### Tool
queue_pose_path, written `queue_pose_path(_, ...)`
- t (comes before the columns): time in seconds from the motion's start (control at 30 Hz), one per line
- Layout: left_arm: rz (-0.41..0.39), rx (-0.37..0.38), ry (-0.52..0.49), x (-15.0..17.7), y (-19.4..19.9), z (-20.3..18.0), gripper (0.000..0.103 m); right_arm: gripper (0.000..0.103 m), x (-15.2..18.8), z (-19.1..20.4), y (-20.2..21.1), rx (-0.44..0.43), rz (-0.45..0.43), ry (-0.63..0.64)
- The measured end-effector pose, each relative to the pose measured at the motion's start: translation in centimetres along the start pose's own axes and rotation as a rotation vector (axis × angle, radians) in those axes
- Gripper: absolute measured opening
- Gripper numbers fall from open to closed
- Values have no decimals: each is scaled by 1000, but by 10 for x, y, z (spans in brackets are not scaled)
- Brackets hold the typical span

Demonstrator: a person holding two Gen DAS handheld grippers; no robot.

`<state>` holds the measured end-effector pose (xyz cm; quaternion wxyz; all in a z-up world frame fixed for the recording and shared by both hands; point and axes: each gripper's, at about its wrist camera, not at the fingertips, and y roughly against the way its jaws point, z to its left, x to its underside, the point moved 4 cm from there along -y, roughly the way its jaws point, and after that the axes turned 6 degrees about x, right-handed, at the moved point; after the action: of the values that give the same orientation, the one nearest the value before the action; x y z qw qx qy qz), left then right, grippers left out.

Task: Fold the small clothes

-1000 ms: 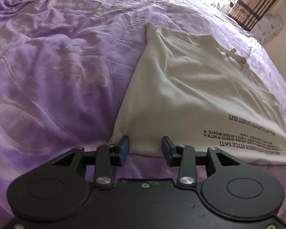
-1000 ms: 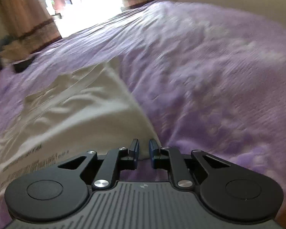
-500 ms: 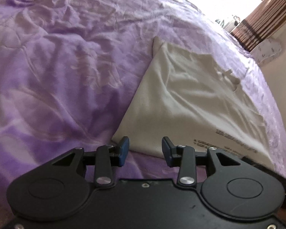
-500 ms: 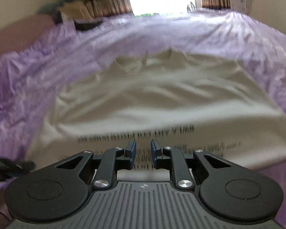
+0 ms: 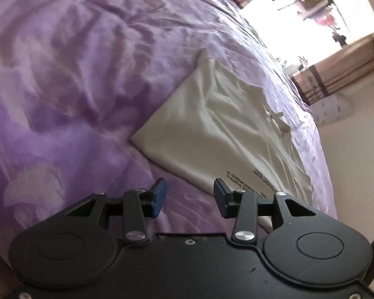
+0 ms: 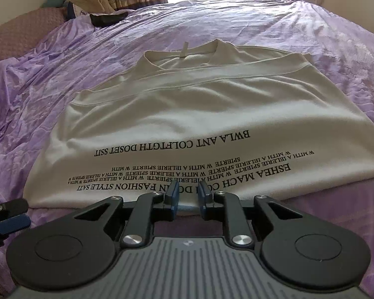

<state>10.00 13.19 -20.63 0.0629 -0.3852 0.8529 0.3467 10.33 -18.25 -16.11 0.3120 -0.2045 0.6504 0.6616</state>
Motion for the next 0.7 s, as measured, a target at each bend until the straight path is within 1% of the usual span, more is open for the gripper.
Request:
queue_pose_path(0.2, -54, 22, 101, -4, -4, 20, 43, 24, 4, 2, -2, -5, 10, 0)
queue_pose_path(0.5, -107, 35, 188, -20, -12, 33, 43, 25, 4, 7, -3, 19, 16, 29)
queue_pose_path(0.7, -143, 58, 250, -18, -15, 40, 43, 25, 4, 10, -4, 30, 20, 45)
